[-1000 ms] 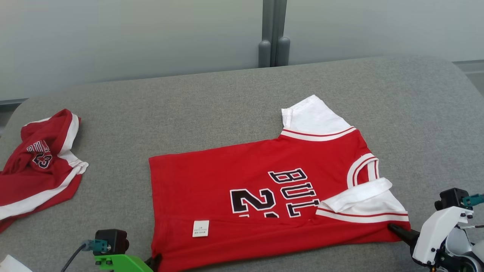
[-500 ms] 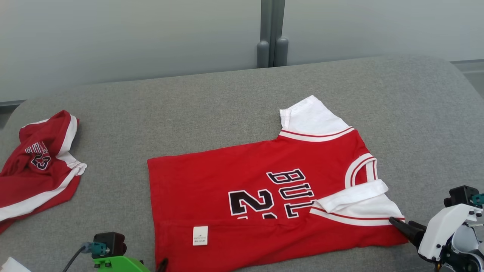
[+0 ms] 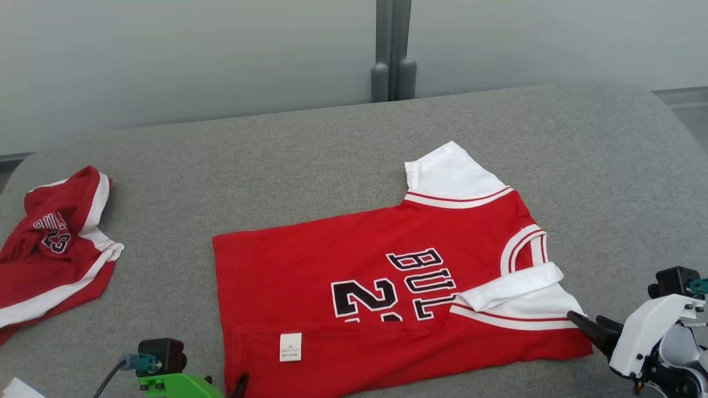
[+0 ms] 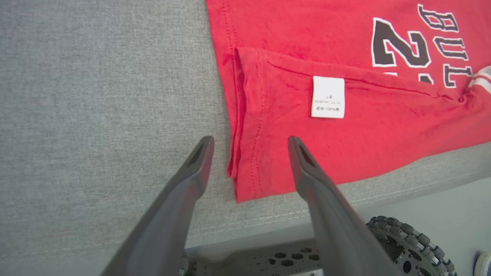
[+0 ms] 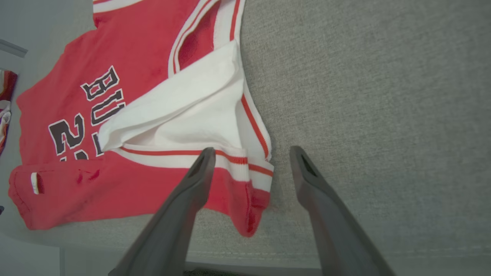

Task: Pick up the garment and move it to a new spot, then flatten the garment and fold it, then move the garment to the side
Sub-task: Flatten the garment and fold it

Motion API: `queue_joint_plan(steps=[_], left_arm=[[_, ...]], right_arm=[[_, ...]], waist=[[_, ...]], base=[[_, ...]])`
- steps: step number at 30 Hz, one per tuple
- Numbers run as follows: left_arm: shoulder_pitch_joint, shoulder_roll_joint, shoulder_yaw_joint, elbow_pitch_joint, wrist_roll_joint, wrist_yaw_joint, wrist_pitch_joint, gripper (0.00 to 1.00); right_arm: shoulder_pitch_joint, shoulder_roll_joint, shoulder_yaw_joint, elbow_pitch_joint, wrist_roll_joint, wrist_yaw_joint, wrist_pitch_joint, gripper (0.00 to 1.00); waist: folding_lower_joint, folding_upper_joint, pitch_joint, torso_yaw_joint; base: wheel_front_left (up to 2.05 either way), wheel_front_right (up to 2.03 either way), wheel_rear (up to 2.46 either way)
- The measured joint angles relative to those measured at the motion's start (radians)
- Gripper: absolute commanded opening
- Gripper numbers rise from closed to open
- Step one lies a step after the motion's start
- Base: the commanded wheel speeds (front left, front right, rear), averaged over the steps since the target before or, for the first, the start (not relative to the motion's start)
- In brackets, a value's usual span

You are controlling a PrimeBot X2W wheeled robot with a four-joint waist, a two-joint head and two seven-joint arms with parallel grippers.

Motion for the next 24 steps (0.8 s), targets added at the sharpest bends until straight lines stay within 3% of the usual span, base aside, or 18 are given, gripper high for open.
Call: queue_joint_plan(steps=[12, 24], left_arm=[[-0.070, 0.006, 0.031, -0.018, 0.056, 0.009, -0.051, 1.00], [-0.274, -0.041, 0.021, 0.025, 0.151, 0.000, -0.052, 1.00]], right_arm=[[-0.032, 0.015, -0.065, -0.082, -0.076, 0.000, -0.010, 1.00], [-0.296, 0.039, -0.075, -0.106, -0.180, 0.000, 0.046, 1.00]], waist=[[0.0000, 0.0000, 0.013, -0.003], [0.0000, 0.0000, 0.114, 0.007]], base=[[0.00, 0.00, 0.00], [0.00, 0.00, 0.00]])
